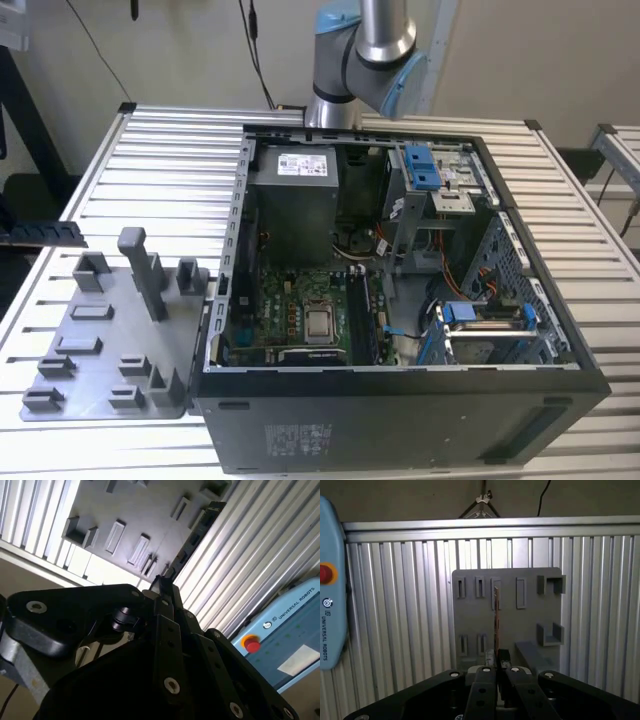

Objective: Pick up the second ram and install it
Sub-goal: 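Pick up the second ram and move it above second insertion slot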

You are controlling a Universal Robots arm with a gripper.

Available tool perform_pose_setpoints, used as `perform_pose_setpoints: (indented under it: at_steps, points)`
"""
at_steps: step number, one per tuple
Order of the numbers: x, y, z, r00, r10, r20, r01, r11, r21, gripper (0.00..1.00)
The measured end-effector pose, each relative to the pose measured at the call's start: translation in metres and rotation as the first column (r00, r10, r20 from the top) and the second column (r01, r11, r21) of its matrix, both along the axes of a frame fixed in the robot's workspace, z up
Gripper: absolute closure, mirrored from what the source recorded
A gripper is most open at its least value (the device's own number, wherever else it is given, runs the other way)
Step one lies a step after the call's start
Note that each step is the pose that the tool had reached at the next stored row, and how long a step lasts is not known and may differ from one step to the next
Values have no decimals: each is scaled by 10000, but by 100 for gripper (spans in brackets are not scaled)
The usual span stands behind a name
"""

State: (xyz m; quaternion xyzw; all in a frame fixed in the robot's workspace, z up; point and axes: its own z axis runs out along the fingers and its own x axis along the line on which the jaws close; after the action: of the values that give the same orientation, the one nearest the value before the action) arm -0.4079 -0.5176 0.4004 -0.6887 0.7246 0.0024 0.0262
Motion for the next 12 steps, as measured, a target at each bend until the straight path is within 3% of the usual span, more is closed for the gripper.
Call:
perform_pose_setpoints:
  at_steps: [4,12]
  points:
    - [70,0,-2,10000,-2,0,2,10000,1,86]
    - [306,0,-2,10000,-2,-19,2,10000,2,86]
